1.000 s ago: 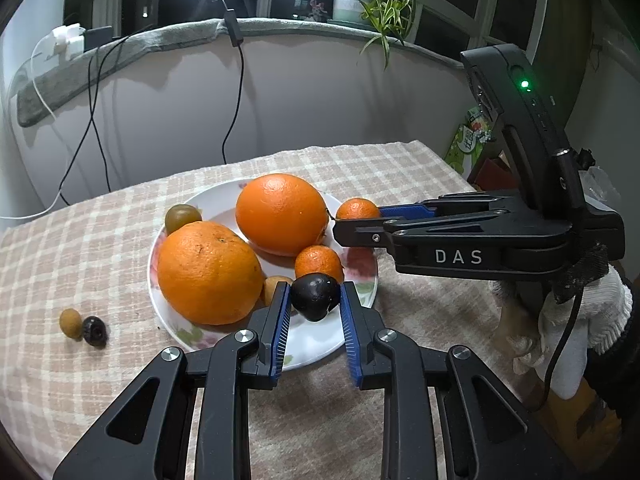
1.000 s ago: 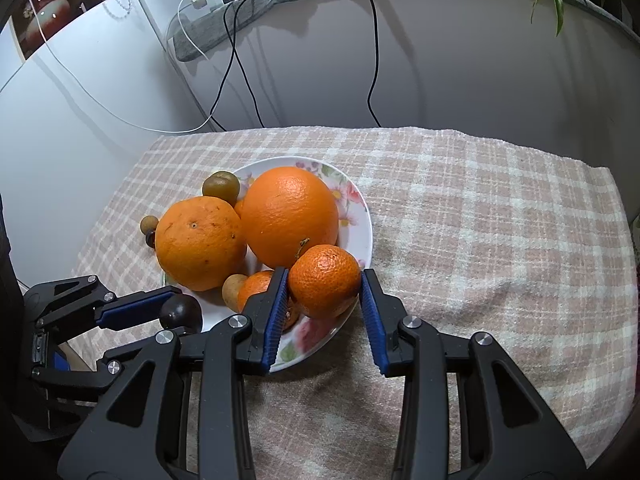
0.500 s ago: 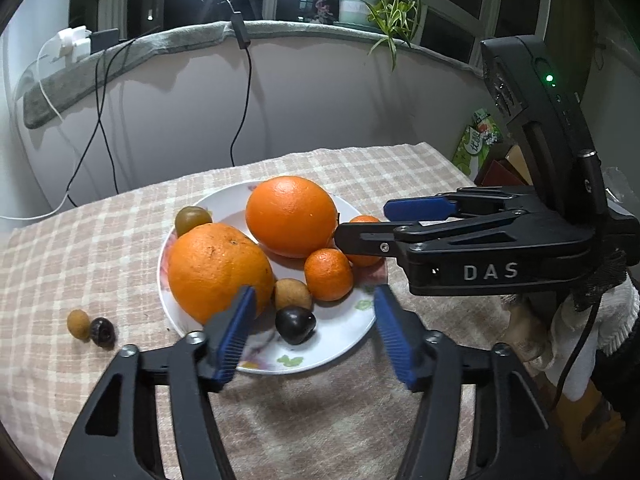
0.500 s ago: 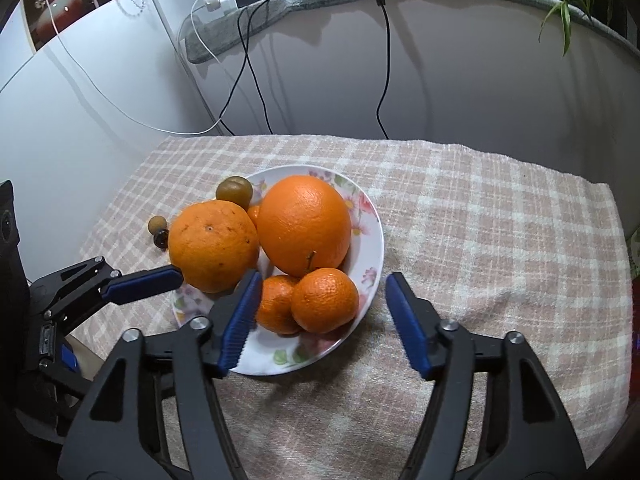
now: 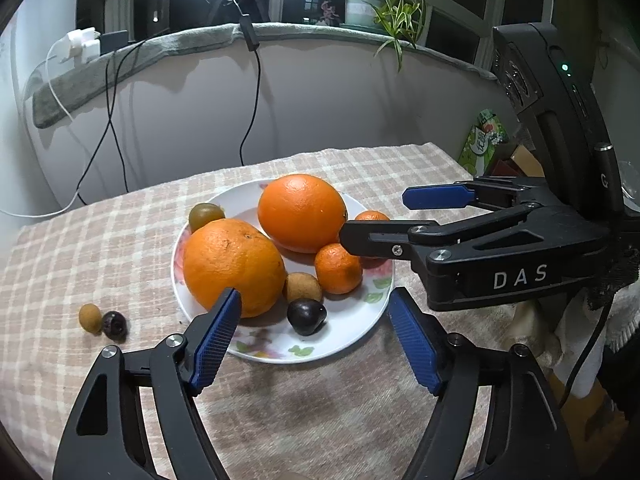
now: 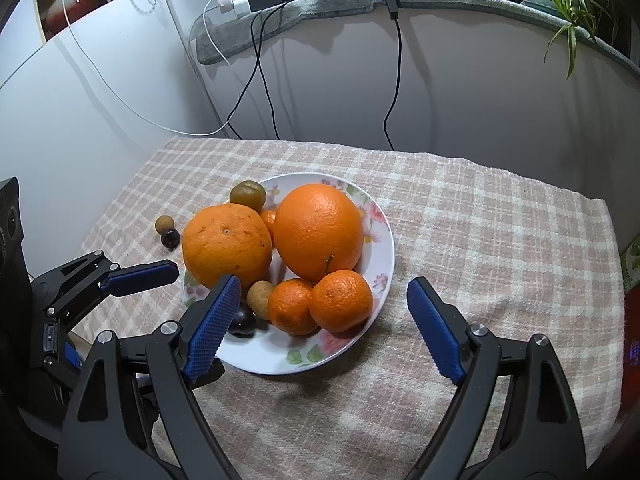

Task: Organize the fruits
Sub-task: 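Open both grippers to release the mandarin and plum onto the plate, then withdraw both open grippers from the plate, then move both open grippers to the brown longan and dark plum on the cloth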

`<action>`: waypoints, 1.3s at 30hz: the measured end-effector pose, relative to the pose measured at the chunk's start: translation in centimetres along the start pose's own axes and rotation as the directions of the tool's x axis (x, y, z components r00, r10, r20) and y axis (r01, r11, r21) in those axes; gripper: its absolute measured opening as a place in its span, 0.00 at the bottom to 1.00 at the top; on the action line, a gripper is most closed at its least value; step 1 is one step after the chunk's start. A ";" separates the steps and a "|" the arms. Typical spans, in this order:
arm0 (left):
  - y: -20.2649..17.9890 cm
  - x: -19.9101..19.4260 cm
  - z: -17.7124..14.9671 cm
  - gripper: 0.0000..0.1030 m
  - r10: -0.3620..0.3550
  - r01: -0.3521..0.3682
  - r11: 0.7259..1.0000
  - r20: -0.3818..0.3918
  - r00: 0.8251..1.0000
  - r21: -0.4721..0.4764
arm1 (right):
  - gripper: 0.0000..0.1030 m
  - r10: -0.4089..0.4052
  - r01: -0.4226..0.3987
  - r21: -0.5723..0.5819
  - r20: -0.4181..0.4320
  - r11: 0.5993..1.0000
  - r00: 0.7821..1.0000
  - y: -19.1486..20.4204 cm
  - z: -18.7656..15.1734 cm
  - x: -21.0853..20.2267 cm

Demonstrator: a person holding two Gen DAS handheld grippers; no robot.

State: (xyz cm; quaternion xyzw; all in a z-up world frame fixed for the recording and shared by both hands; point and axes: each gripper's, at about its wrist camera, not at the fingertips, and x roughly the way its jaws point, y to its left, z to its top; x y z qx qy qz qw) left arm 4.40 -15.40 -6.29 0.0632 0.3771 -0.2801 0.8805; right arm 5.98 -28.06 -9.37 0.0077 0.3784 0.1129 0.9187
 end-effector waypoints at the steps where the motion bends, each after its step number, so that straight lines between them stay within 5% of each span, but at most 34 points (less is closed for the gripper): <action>1: 0.1 -0.1 0.0 0.74 0.001 -0.001 1.000 0.003 1.000 0.000 | 0.85 0.001 -0.001 0.001 0.003 1.000 1.000 0.0 0.1 -0.1; 13: 3.6 -2.4 -0.5 0.74 0.038 -0.035 0.998 0.046 0.998 -0.053 | 0.85 0.064 -0.061 -0.063 0.052 0.996 0.997 2.8 1.5 -1.7; 32: 13.3 -6.1 -2.6 0.73 0.155 -0.137 0.972 0.080 0.985 -0.192 | 0.85 0.112 -0.105 -0.303 0.007 0.947 0.994 11.7 3.1 0.6; 39: 15.6 -5.9 -2.9 0.59 0.142 -0.124 0.968 0.069 0.987 -0.218 | 0.85 0.115 -0.120 -0.398 -0.036 0.910 0.993 15.1 2.9 2.5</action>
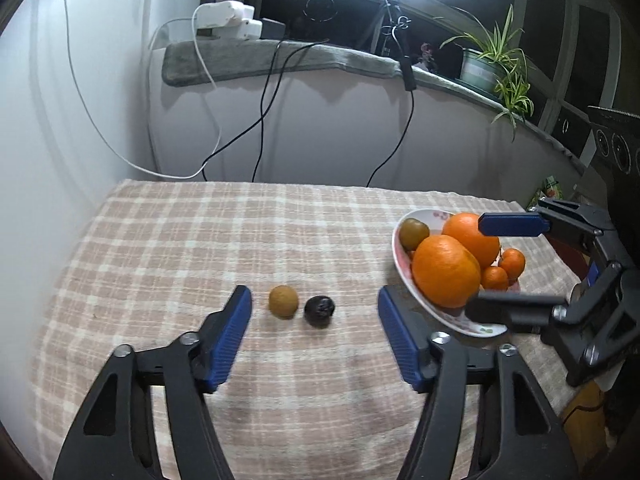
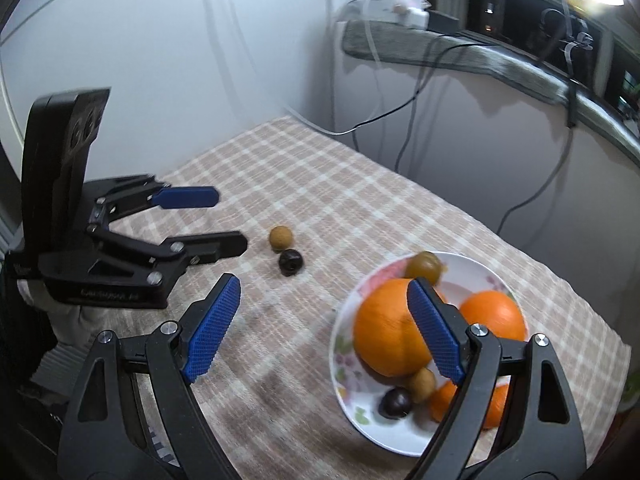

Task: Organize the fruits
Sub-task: 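Move both open grippers to the brown longan and dark plum on the cloth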

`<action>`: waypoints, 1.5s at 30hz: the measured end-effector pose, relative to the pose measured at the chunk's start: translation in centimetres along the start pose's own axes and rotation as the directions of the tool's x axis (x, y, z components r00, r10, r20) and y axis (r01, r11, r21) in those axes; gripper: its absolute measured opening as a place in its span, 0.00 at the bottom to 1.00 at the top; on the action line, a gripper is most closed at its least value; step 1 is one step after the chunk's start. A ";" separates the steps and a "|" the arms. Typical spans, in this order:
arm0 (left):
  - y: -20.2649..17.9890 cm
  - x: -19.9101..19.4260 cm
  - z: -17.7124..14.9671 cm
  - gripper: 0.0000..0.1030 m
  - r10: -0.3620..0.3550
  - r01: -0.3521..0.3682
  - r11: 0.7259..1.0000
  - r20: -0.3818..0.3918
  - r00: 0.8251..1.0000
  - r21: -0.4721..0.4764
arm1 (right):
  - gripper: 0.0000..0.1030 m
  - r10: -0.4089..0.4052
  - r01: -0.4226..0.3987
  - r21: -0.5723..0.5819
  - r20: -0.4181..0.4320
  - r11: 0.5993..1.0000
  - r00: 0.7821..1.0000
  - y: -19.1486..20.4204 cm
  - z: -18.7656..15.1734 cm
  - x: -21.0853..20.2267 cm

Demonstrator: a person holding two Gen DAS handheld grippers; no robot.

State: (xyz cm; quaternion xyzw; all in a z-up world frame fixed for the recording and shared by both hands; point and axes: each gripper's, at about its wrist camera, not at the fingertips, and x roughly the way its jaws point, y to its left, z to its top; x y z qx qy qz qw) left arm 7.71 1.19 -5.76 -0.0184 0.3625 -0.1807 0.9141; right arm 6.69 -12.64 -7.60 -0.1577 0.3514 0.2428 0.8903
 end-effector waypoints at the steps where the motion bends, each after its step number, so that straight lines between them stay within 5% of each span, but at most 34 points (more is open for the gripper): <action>1: 0.3 0.1 0.0 0.57 -0.003 0.003 1.000 -0.003 1.000 -0.003 | 0.85 0.000 0.000 -0.012 -0.005 1.000 1.000 0.3 0.1 0.3; 11: 3.3 2.3 0.1 0.35 -0.039 0.036 0.998 -0.061 0.997 -0.048 | 0.85 0.039 -0.048 -0.124 -0.074 0.991 0.996 3.2 1.6 4.0; 17: 3.9 4.0 0.0 0.30 -0.061 0.056 0.997 -0.098 0.993 -0.049 | 0.73 0.040 -0.062 -0.157 -0.140 0.986 0.989 3.9 2.0 6.8; 25: 4.8 5.6 0.2 0.27 -0.081 0.074 0.996 -0.134 0.988 -0.055 | 0.56 0.036 -0.072 -0.162 -0.218 0.984 0.975 3.5 2.3 9.6; 45: 5.1 8.1 0.3 0.27 -0.153 0.144 0.988 -0.206 0.967 -0.058 | 0.41 -0.011 -0.054 -0.208 -0.301 0.977 0.954 3.9 2.4 14.1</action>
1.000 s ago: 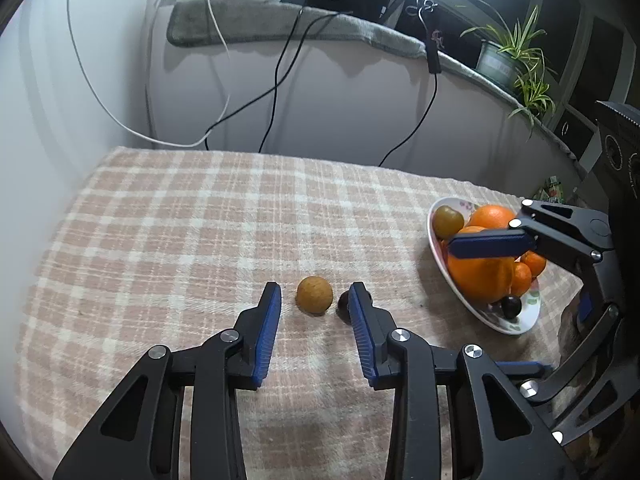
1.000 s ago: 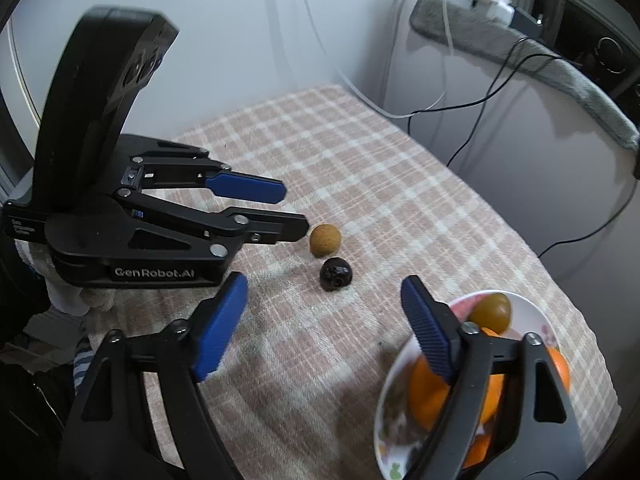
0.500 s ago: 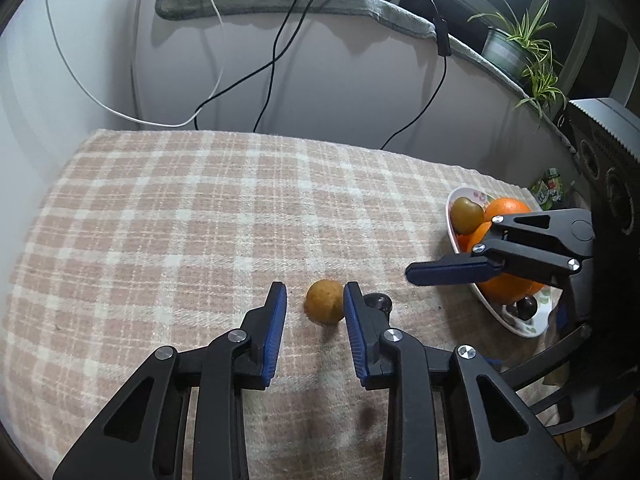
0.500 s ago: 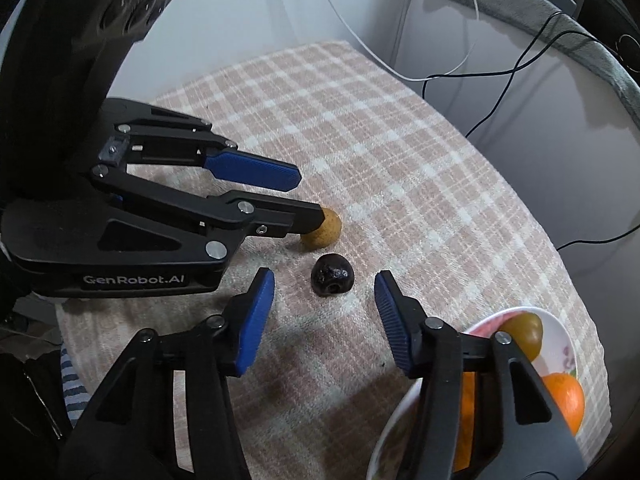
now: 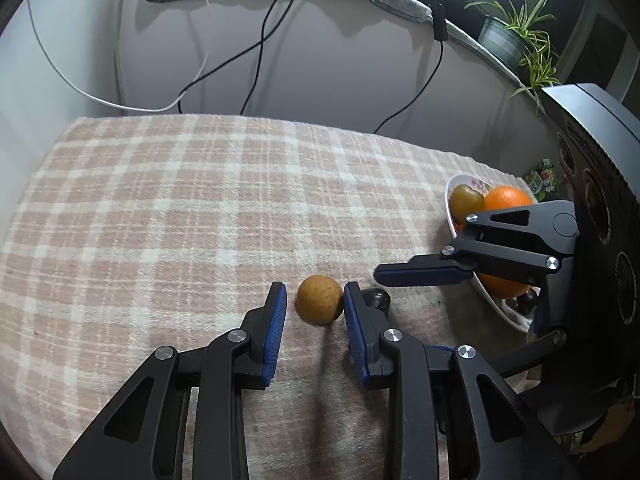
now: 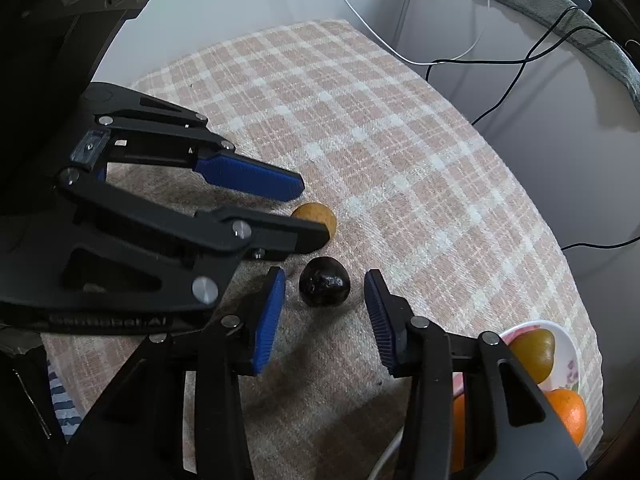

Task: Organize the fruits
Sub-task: 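Move both open grippers to the brown longan and dark plum on the cloth, then grasp the dark plum with the right gripper while the left gripper grasps the brown longan, then carry the plum and longan in both grippers over the plate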

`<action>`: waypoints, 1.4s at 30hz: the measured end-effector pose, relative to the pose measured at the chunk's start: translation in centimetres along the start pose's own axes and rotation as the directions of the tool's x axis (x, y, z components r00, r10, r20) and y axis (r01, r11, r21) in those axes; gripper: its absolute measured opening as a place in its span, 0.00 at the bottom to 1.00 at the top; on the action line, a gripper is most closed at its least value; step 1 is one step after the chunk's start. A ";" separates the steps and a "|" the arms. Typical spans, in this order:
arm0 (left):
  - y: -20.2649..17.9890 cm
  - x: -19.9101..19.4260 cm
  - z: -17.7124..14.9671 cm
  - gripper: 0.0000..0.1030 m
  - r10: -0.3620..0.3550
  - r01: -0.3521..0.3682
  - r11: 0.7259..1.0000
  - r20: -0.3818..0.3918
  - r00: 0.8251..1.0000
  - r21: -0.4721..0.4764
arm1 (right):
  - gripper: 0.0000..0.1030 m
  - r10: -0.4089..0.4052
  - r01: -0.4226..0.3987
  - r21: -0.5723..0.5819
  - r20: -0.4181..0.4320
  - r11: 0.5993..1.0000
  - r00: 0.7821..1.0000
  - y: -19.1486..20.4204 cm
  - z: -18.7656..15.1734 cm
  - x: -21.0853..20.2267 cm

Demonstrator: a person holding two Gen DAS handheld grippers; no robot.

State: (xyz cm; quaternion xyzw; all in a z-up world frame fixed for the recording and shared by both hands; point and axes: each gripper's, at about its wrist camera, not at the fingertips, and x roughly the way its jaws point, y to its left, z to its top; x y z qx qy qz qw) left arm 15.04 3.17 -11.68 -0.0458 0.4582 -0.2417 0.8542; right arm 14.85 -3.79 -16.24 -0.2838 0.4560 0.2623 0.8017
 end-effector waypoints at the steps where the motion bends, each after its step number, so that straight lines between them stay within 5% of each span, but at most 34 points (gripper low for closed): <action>1: -0.1 0.1 0.0 0.27 -0.002 0.002 1.000 -0.002 1.000 0.002 | 0.40 0.000 0.000 -0.002 -0.002 1.000 1.000 0.0 0.0 0.1; 12: -0.2 0.4 0.0 0.23 -0.021 0.021 1.000 -0.002 1.000 0.002 | 0.26 0.014 -0.014 0.015 0.003 1.000 1.000 -0.2 0.0 0.3; 42: -1.8 -4.0 -0.4 0.22 0.006 -0.003 1.000 0.092 0.996 -0.031 | 0.25 0.007 -0.019 0.088 0.134 0.996 0.991 -0.5 -2.6 -6.6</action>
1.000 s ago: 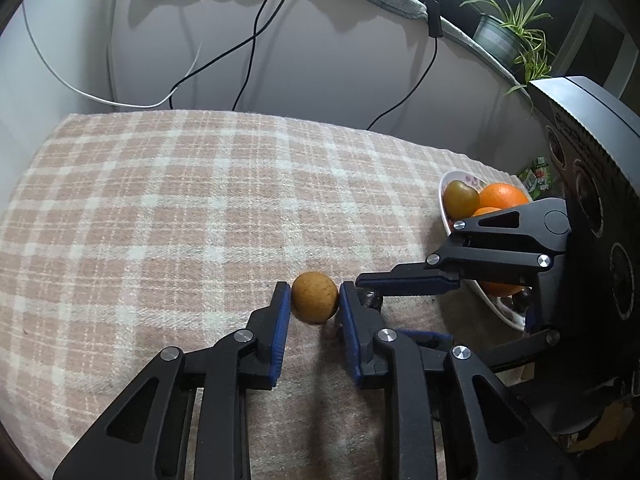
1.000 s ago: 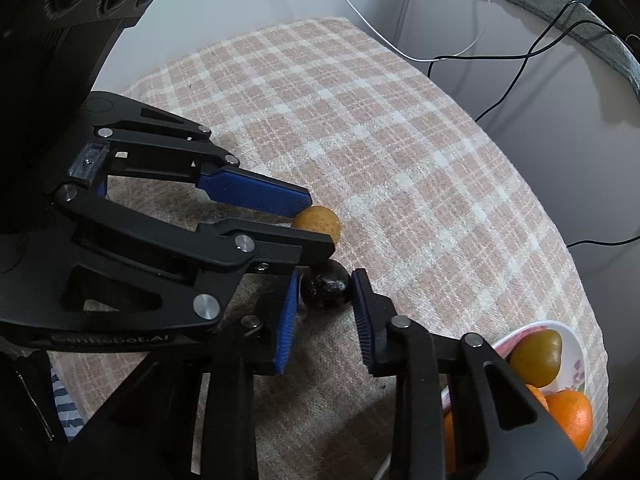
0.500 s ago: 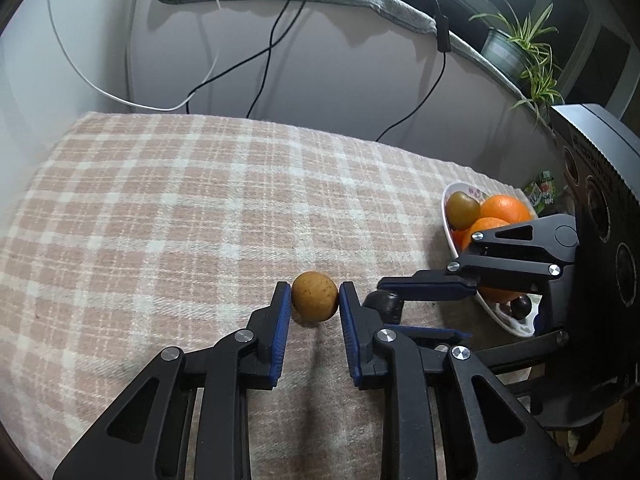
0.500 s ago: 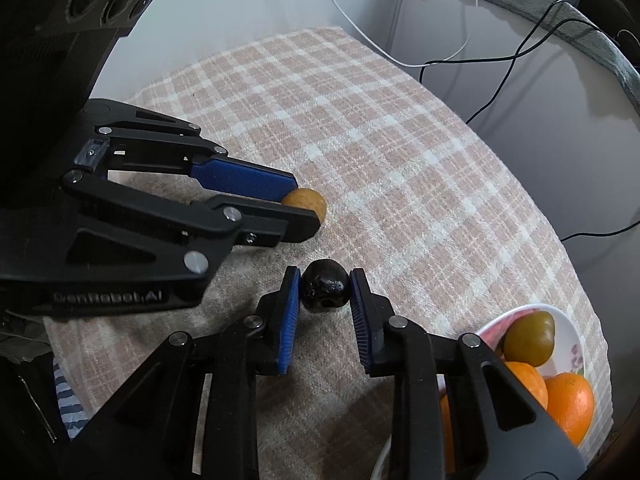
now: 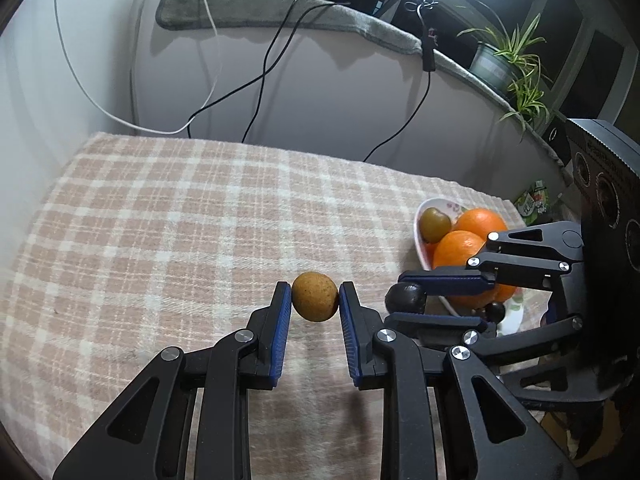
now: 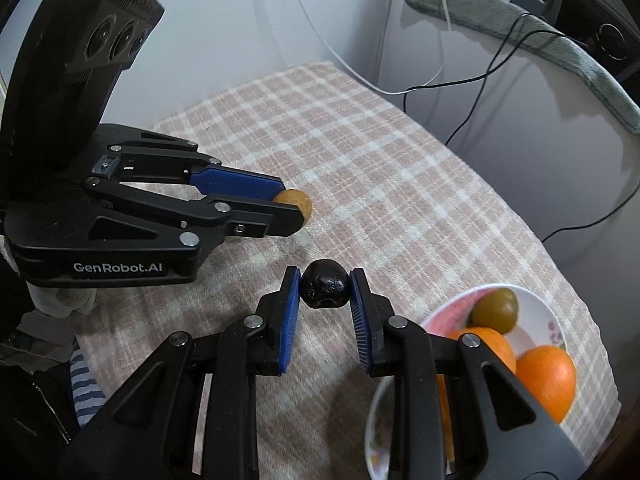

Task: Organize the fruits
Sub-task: 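Carry the plum and longan in both grippers over the plate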

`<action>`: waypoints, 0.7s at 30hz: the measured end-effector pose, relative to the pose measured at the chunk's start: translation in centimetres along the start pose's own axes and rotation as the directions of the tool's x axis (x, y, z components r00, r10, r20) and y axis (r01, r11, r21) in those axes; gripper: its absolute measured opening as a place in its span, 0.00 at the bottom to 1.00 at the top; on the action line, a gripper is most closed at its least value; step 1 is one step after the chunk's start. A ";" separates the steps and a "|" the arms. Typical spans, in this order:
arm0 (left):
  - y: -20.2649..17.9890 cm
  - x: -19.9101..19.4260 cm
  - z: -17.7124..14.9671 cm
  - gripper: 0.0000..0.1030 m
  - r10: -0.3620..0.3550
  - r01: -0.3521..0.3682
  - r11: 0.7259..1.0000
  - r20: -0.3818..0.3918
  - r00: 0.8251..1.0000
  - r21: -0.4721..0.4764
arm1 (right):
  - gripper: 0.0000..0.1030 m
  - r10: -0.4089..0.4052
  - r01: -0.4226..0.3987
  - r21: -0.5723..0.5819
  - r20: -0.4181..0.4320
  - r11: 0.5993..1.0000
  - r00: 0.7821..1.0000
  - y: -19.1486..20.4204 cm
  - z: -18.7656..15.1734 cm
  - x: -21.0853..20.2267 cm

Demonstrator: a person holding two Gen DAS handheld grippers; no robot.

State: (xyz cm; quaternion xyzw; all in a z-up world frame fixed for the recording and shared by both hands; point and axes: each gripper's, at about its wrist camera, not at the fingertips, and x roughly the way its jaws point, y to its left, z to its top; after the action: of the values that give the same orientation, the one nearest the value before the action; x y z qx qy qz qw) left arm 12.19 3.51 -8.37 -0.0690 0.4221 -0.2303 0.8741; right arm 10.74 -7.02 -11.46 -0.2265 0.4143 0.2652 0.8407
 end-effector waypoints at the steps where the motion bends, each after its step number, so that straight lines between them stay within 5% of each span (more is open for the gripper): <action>1: -0.3 -0.1 0.0 0.22 0.000 0.000 1.000 0.003 1.000 0.003 | 0.25 0.000 0.000 0.008 0.008 1.000 1.000 -0.3 -0.2 -0.4; 21: -7.6 -1.3 0.2 0.22 -0.059 0.055 0.993 0.030 0.998 0.105 | 0.25 -0.054 0.033 0.177 0.115 0.984 0.992 -6.9 -4.5 -7.0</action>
State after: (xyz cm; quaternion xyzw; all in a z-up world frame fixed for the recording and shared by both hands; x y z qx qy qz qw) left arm 9.01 -2.59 -4.96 -0.0392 0.3928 -0.2757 0.8764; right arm 8.90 -16.81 -7.11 -0.1446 0.3798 0.2223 0.8862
